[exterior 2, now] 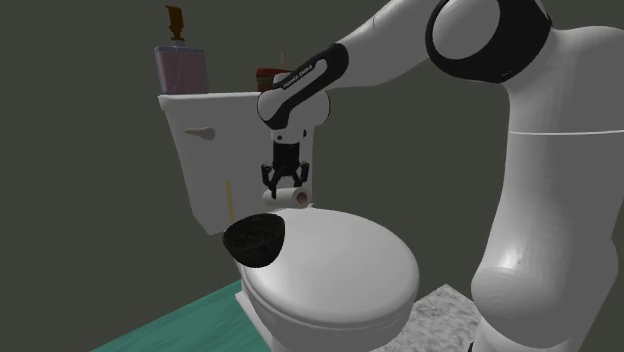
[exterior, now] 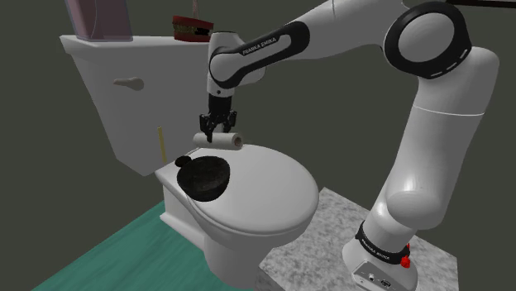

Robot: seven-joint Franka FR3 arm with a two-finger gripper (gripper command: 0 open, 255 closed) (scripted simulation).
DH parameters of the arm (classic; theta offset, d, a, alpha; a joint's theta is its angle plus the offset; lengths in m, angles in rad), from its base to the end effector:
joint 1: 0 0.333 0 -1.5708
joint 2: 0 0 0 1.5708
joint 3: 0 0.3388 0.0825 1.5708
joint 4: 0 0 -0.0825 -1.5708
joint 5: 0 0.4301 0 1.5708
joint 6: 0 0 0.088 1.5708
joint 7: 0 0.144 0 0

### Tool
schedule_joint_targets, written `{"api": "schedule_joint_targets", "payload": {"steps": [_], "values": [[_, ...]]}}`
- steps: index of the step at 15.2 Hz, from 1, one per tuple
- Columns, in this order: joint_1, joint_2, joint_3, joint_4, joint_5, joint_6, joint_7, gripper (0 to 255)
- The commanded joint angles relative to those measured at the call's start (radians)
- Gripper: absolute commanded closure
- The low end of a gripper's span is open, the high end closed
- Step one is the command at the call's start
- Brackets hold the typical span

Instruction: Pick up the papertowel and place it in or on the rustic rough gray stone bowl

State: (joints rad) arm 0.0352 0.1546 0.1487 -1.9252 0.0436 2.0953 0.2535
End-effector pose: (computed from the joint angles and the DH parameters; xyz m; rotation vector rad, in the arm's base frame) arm 0.6286 0.1184 0.3761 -3.0753 0.1432 -0.0052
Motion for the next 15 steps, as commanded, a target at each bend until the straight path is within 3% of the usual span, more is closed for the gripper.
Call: {"api": "schedule_joint_targets", "payload": {"steps": [1,15], "values": [[-0.001,-0.009,0.000,0.014,0.001,-0.024,0.000,255],[-0.003,-0.052,0.000,0.150,0.004,-0.202,0.005,255]]}}
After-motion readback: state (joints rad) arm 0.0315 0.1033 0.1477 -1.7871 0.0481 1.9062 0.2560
